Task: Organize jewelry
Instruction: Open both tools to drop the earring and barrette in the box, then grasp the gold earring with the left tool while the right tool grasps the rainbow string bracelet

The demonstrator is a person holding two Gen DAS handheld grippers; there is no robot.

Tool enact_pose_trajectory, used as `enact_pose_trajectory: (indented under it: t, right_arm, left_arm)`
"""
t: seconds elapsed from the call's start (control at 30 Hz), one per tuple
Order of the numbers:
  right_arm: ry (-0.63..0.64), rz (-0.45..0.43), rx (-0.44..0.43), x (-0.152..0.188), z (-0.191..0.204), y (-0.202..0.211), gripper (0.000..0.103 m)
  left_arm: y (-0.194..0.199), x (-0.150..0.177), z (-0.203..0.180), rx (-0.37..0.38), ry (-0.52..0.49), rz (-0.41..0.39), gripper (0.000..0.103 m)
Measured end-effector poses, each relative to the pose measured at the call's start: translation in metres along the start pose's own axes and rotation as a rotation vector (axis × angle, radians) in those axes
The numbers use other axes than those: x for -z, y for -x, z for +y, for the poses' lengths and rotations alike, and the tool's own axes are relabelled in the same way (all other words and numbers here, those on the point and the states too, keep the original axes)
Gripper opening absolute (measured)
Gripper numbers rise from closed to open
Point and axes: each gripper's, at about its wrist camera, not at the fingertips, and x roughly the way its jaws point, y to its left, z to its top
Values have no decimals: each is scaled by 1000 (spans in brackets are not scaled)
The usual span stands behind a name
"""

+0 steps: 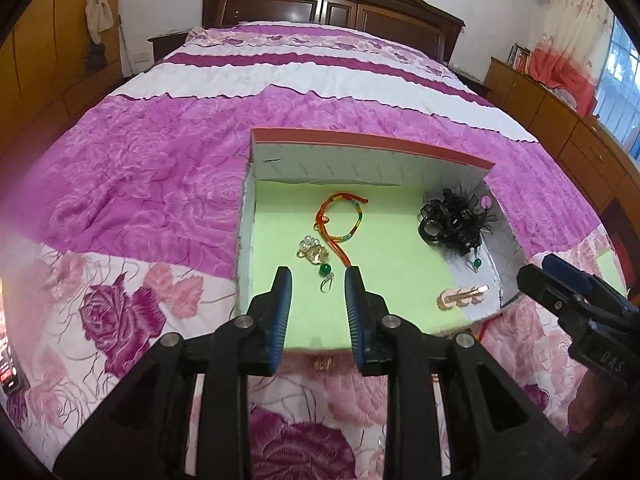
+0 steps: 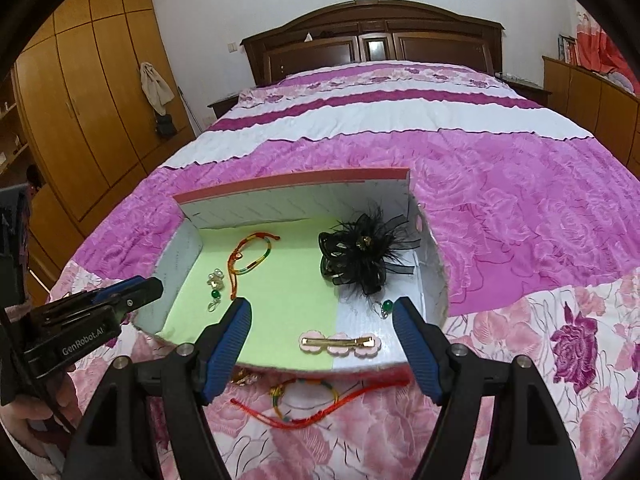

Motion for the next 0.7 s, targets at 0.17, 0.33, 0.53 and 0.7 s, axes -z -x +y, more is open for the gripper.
enact_pose_trajectory:
  t: [0.17,0.33,0.53,0.7]
  right_arm:
    - [-9,-10,7,6,-3,15,75]
    - [-22,-7,17,16,-7,25,75]
    - [-42,15,22,33,-15,30,75]
    - [-62,37,25,44,-21,29,75]
  left_arm:
    - [7,9,1,8,10,7,19]
    - [10,19,-1,16,10,20,20]
    - [5,35,-4,22,9,56,20]
    - [-5,45,-8,25,7,90,20]
